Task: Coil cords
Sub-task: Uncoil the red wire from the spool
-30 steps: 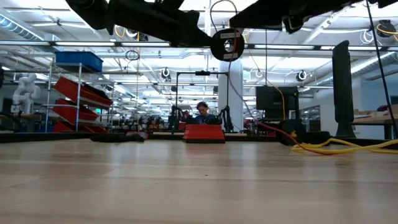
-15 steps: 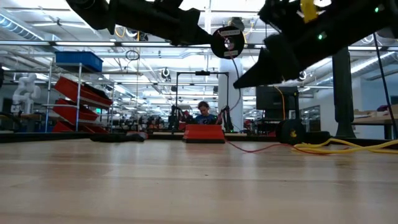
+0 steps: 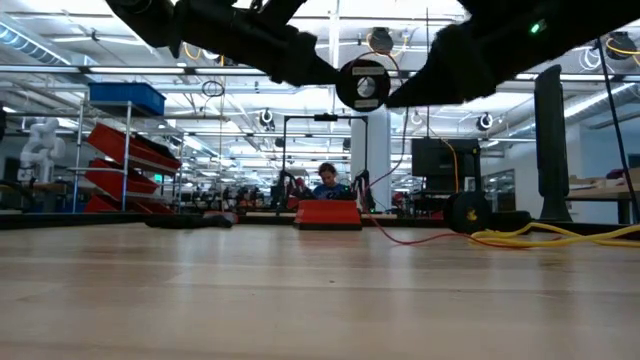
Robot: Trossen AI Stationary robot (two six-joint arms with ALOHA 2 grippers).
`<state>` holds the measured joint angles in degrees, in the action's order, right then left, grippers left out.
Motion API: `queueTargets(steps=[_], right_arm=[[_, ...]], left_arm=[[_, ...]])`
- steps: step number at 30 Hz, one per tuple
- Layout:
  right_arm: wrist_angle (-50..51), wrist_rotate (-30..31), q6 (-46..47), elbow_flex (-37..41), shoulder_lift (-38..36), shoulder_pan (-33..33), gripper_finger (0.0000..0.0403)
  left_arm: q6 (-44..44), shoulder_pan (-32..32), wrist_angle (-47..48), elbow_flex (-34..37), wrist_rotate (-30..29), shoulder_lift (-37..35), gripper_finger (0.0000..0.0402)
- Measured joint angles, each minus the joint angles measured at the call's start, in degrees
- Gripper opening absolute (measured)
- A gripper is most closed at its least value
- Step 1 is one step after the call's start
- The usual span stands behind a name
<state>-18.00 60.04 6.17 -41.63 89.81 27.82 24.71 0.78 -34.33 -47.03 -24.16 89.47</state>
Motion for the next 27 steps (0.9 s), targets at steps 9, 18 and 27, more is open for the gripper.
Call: queueTargets(steps=[9,18,27], right_arm=[[1.71,11.59,-5.89,0.0,-7.05,6.21,0.015],[1.66,11.9,-15.35,0.0,-13.83,6.71,0.0134],[2.07,0.84,-20.36,0.02,-17.76,2.83,0.0134]], left_arm=[[1.56,0.0,-1.02,0.0,3.06,0.0,0.0],[1.16,0.5,-1.25,-0.95,9.63,-0.02,0.0],[1.12,0.83,-1.04,-2.08,12.83,-0.04,0.0]])
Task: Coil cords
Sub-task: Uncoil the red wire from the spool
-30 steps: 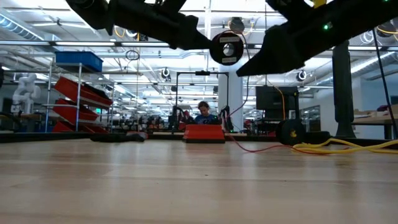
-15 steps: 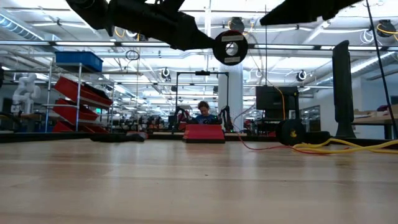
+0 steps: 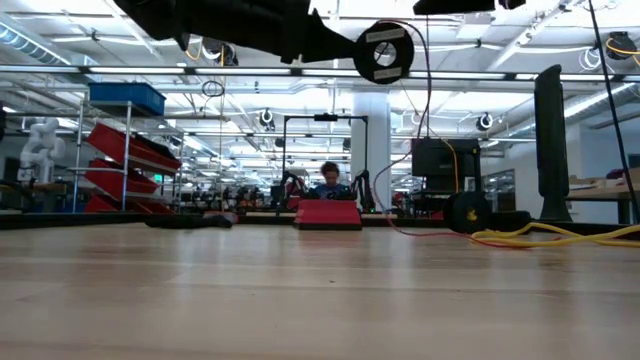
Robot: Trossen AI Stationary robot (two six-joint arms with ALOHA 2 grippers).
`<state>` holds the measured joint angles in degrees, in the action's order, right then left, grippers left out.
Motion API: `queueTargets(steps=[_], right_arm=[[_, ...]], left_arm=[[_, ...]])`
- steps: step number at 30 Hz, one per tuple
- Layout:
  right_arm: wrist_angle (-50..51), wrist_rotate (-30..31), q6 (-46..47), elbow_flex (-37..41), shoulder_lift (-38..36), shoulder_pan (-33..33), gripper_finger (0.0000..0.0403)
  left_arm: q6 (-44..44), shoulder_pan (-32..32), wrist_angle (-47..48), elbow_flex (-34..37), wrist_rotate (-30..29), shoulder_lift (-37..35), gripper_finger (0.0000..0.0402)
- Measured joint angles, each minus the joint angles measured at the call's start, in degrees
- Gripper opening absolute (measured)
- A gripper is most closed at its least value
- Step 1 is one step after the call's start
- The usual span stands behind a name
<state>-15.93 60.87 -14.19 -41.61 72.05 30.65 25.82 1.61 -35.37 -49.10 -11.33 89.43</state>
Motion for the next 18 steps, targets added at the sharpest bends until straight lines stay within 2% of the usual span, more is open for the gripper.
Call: queueTargets(steps=[5,9,18], right_arm=[[1.15,-5.58,-0.03,0.01,-0.02,-2.31,0.0133],[1.79,-7.29,-0.14,0.01,0.13,-3.72,0.0123],[2.56,-12.15,-0.55,0.03,0.66,-5.59,0.0045]], left_arm=[[-0.52,0.04,0.1,-0.09,0.87,0.0,0.0],[-1.51,0.02,0.06,-0.09,3.31,0.0,0.0],[-2.99,-0.04,0.1,-0.09,7.25,0.0,0.0]])
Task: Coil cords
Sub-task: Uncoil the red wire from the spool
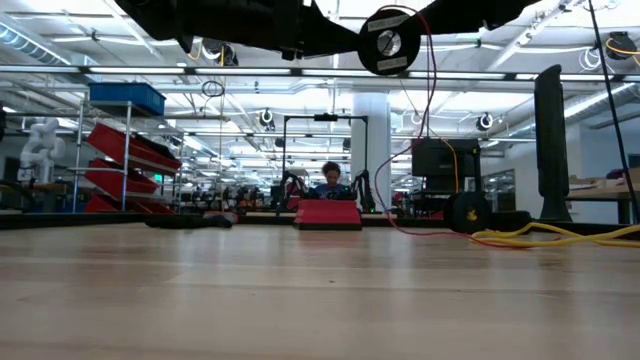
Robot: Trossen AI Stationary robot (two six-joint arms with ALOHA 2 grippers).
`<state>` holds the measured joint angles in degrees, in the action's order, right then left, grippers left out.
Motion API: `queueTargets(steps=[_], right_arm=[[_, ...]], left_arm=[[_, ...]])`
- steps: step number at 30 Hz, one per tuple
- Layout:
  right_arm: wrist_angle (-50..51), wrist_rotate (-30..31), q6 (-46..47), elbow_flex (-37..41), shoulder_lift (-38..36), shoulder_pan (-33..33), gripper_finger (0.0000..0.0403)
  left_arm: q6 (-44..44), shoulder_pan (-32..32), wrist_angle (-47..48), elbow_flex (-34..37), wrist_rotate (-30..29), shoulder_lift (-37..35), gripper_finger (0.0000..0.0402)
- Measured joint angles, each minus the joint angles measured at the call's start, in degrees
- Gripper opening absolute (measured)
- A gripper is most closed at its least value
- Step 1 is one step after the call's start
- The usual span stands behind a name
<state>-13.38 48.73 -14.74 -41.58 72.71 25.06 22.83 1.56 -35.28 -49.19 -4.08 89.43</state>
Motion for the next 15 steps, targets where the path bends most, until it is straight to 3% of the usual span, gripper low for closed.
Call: queueTargets(steps=[4,11,15], right_arm=[[0.1,-0.26,-0.85,0.0,0.0,0.07,0.0007],[0.56,0.66,-1.95,0.0,0.04,0.26,0.0002],[1.91,0.79,-1.97,0.0,0.04,0.52,0.0001]], left_arm=[[0.02,0.02,0.0,0.0,0.0,0.0,0.0],[0.04,-0.15,0.5,-0.05,0.05,0.0,0.0001],[0.04,-0.04,1.32,-0.11,0.22,0.0,0.0028]])
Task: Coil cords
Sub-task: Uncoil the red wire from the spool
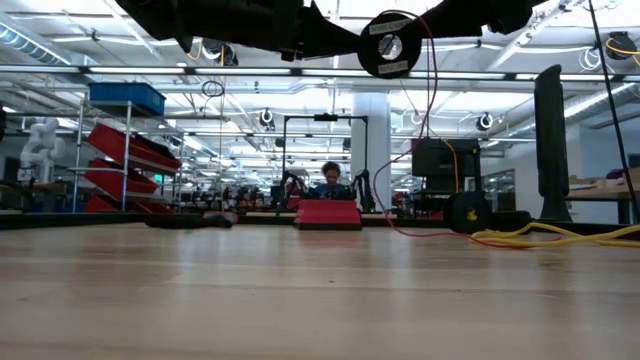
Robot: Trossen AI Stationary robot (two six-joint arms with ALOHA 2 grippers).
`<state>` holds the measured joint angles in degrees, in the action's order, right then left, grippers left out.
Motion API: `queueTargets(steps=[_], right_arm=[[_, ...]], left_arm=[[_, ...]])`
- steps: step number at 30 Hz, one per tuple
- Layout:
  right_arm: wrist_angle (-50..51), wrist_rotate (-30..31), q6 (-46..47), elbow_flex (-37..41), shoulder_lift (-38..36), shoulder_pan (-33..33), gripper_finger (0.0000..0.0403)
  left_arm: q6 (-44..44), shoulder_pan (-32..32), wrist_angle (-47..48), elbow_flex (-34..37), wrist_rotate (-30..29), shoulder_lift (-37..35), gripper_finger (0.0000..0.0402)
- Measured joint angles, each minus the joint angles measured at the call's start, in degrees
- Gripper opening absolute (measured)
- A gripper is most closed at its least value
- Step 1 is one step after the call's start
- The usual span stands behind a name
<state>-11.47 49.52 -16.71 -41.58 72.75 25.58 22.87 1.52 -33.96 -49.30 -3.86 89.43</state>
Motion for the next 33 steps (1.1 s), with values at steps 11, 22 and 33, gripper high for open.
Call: queueTargets(steps=[11,22,33], right_arm=[[3.78,-1.05,2.53,0.0,-0.09,-0.02,0.0001],[4.77,-3.52,3.33,0.0,-0.11,-0.02,0.0001],[1.89,-6.17,0.42,0.0,-0.11,-0.15,0.0001]], left_arm=[[-0.11,0.15,-0.24,0.0,2.31,0.0,0.0114],[-1.69,0.15,-1.48,-1.21,5.54,0.0,0.0116],[-3.38,0.0,4.07,-3.71,9.68,0.0,0.0116]])
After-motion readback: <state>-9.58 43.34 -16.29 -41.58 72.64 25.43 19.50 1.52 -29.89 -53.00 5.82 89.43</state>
